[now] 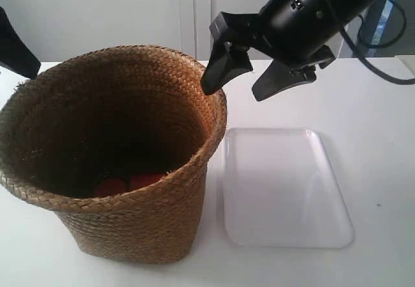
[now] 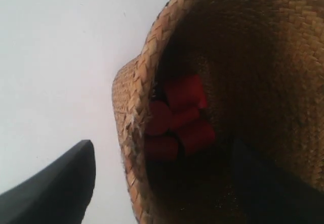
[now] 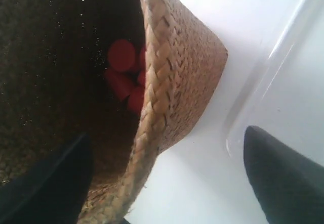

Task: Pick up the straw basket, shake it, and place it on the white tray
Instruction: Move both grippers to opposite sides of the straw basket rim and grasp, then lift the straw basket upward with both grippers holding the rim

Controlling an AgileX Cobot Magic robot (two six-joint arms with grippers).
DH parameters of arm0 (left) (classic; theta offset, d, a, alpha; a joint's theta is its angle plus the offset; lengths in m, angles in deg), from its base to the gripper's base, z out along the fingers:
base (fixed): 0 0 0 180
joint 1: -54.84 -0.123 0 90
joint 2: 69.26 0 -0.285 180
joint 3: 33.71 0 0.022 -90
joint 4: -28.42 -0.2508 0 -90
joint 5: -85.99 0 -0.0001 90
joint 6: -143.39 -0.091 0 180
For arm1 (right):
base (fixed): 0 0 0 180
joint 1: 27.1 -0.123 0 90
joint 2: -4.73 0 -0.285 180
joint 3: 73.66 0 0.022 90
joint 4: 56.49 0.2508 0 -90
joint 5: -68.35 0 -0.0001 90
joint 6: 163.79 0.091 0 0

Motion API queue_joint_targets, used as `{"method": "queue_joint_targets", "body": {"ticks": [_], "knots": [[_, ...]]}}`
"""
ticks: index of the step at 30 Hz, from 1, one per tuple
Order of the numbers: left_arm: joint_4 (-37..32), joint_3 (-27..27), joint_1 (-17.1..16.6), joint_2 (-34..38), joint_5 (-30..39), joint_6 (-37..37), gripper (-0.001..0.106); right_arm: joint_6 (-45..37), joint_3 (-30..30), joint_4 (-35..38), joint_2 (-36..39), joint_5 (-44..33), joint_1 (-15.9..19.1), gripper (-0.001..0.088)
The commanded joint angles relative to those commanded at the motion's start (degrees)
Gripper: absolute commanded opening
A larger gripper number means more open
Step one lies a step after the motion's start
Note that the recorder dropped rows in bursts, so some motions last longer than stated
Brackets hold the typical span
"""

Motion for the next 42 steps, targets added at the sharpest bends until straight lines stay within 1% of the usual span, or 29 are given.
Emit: {"method": "queue_joint_targets", "body": {"ticks": [3, 7, 14, 18, 20, 22, 24, 26, 27, 28, 29, 30, 32, 33, 34, 35, 38, 40, 41, 42], "knots": [[-1.36, 0.0, 0.0, 1.37, 0.73, -1.48, 0.077, 0.0, 0.0, -0.35, 1.17, 0.0, 0.0, 0.0765], [-3.14, -0.37, 0.0, 2.83, 0.88, -1.49, 0.077, 0.0, 0.0, -0.35, 2.56, 0.2, 0.0, 0.0765], [-1.64, -3.64, 0.0, 4.75, -0.93, -2.2, 0.077, 0.0, -0.22, 0.19, 4.19, 1.47, 0.0, 0.0765], [0.35, -4.82, 0.0, 6.35, -1.27, -3.05, 0.077, 0.0, -0.22, 0.37, 5.12, 1.63, 0.0, 0.0759], [1.51, -4.97, 0.0, 7.0, -1.27, -4.07, 0.077, 0.25, -0.22, 0.49, 5.73, 1.51, 0.0, 0.0737], [3.02, -4.97, 0.0, 7.12, -1.39, -4.78, 0.077, 0.51, -0.22, 2.1, 6.48, 0.92, 0.0, 0.0687], [3.59, -4.97, 0.0, 7.12, -1.63, -5.16, 0.076, 0.51, -0.22, 4.02, 7.16, 0.33, 0.0, 0.0614], [5.02, -4.97, 0.0, 7.23, -2.1, -6.11, 0.073, 0.51, -0.22, 6.46, 7.68, -0.16, 0.0, 0.0509], [5.64, -4.97, 0.0, 7.26, -2.25, -6.24, 0.071, 0.51, -0.22, 7.1, 7.7, -0.16, -0.13, 0.0459], [6.23, -4.97, 0.0, 7.26, -2.51, -6.24, 0.065, 0.51, -0.22, 7.46, 7.83, -0.16, -0.38, 0.0376], [6.61, -4.97, 0.0, 7.32, -2.51, -6.24, 0.059, 0.51, -0.22, 7.46, 7.86, 0.1, -0.5, 0.0314], [6.84, -4.97, 0.0, 7.32, -2.51, -6.24, 0.051, 0.51, -0.22, 7.46, 7.86, 0.1, -0.5, 0.0233], [7.45, -4.97, 0.0, 7.41, -2.0, -6.24, 0.03, 0.51, -0.22, 7.46, 7.86, 0.1, -0.5, 0.0055], [7.67, -4.97, 0.0, 7.41, -1.73, -6.24, 0.018, 0.51, -0.22, 7.46, 7.86, 0.1, -0.5, 0.0002], [8.12, -4.97, 0.0, 7.41, -1.33, -6.24, 0.005, 0.51, -0.22, 7.33, 7.76, 0.1, -0.5, 0.0], [8.71, -4.97, 0.0, 7.41, -1.2, -6.64, 0.0, 0.51, -0.22, 7.33, 7.48, 0.1, -0.5, 0.0], [12.91, -4.69, 0.0, 7.41, -1.2, -7.54, 0.0, 0.51, -0.22, 7.09, 5.85, 1.23, -0.5, 0.0], [17.22, -3.73, 0.3, 7.27, -1.39, -9.01, 0.0, 0.51, 0.01, 6.68, 3.65, 2.36, -0.4, 0.0], [18.9, -2.22, 1.8, 6.61, -2.8, -9.7, 0.0, 2.06, 0.93, 3.17, 1.21, 3.12, -0.4, 0.0], [19.0, -1.34, 2.99, 6.24, -3.33, -9.7, 0.0, 3.67, 1.64, 0.45, -0.15, 3.21, -0.4, 0.0]]}}
